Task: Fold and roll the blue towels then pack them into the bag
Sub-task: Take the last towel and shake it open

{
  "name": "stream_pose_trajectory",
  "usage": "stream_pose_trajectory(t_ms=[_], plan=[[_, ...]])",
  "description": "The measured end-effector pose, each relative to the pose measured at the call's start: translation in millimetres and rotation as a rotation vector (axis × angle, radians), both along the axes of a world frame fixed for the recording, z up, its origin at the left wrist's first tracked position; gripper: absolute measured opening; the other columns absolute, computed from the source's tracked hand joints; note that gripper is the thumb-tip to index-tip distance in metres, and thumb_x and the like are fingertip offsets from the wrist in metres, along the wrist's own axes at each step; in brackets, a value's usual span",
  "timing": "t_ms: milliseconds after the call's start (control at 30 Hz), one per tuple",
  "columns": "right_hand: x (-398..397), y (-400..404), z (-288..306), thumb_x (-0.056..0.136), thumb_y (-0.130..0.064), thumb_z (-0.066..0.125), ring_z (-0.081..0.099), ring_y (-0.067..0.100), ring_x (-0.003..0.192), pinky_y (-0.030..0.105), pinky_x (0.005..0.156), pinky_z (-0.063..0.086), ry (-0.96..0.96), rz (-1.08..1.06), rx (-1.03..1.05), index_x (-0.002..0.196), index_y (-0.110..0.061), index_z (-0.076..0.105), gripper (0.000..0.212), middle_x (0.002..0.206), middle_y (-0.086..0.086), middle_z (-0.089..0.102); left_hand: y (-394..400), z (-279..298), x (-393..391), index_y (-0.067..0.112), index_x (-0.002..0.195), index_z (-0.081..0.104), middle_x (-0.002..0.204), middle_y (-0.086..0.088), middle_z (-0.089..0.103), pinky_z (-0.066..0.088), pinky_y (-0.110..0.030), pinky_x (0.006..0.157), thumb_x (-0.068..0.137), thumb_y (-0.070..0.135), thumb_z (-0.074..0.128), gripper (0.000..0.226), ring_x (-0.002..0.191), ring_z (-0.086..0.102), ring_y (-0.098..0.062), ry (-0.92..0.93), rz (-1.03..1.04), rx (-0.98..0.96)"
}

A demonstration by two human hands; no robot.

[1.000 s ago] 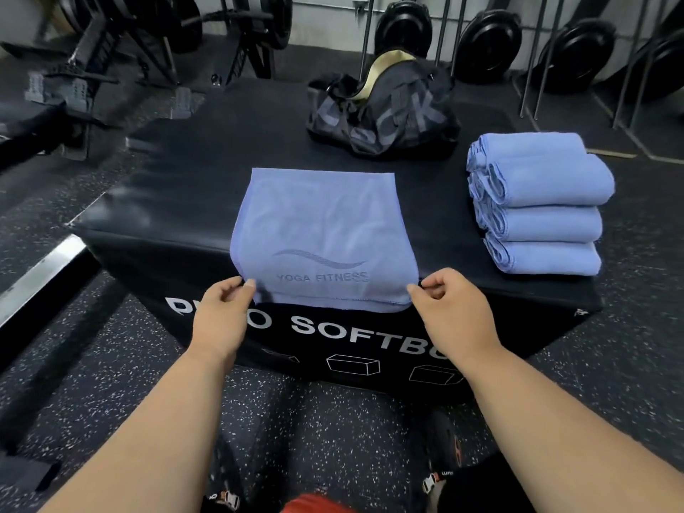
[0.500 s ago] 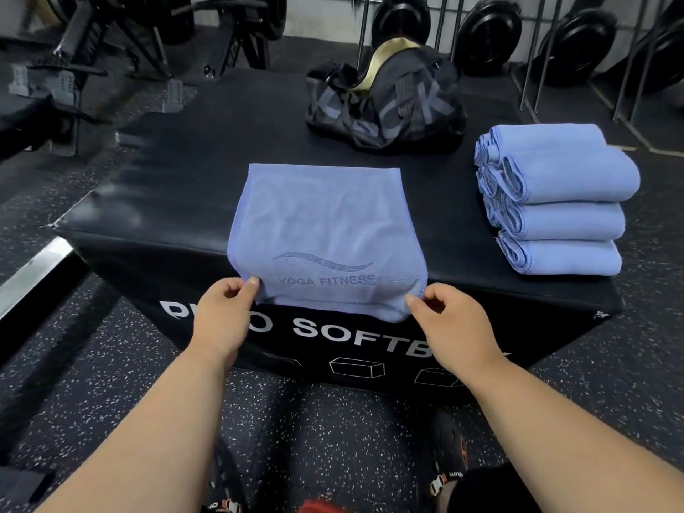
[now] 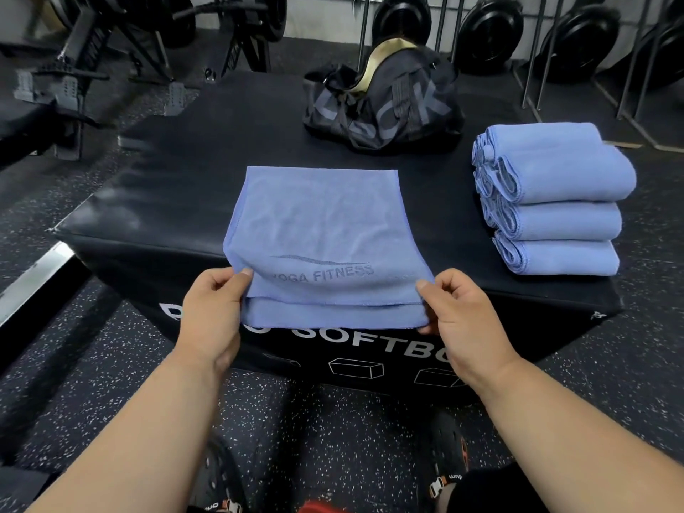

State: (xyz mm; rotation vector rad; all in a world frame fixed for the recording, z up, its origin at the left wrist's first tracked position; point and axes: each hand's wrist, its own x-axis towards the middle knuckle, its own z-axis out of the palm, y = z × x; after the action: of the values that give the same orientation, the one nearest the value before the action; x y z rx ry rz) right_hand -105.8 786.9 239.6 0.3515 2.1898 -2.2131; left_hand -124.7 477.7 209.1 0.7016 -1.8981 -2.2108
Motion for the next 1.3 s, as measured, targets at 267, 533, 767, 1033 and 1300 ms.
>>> stream_pose_trajectory(t_ms=[267,533,767,1033,1300], plan=[[0,4,7,0.098,-0.012,0.071,0.062,0.012,0.067,0.024,0.056,0.053,-0.099,0.004,-0.126,0.094,-0.011,0.066,0.007,0.078,0.004,0.067,26,14,25,0.003,0.119,0.071,0.107,-0.013,0.080,0.065,-0.034,0.068,0.110,0.016,0.051,0.026,0.088,0.080,-0.020,-0.278,-0.148,0.388],[-11,6,34,0.096,-0.010,0.073,0.070,0.013,0.074,0.023,0.062,0.058,-0.115,-0.017,-0.196,0.100,-0.006,0.073,0.006,0.087,0.009,0.077,19,65,10,0.010,0.093,0.080,0.104,-0.010,0.080,0.057,-0.035,0.082,0.104,0.015,0.062,0.022,0.092,0.076,-0.021,-0.107,-0.043,0.114],[-146,9,152,0.105,-0.005,0.059,0.075,0.018,0.085,0.029,0.076,0.061,0.217,0.030,-0.185,0.106,0.000,0.073,0.015,0.091,0.010,0.079,13,196,-128,0.015,0.082,0.066,0.081,-0.003,0.066,0.048,-0.017,0.050,0.098,0.016,0.067,0.016,0.057,0.063,-0.006,0.156,0.009,-0.023],[-196,9,227,0.099,-0.011,0.070,0.066,0.009,0.064,0.023,0.058,0.054,0.375,-0.012,-0.131,0.100,-0.002,0.072,0.010,0.074,0.002,0.071,5,266,-193,0.009,0.094,0.074,0.085,-0.006,0.071,0.057,-0.026,0.067,0.101,0.012,0.062,0.015,0.079,0.069,-0.021,0.360,-0.186,0.110],[-133,23,50,0.086,-0.014,0.080,0.061,0.016,0.070,0.032,0.070,0.046,-0.012,0.001,0.217,0.072,-0.013,0.073,0.016,0.073,0.001,0.071,3,91,-131,0.020,0.081,0.068,0.078,0.000,0.061,0.043,-0.027,0.069,0.087,0.030,0.069,0.012,0.070,0.051,-0.019,-0.106,-0.196,-0.577]])
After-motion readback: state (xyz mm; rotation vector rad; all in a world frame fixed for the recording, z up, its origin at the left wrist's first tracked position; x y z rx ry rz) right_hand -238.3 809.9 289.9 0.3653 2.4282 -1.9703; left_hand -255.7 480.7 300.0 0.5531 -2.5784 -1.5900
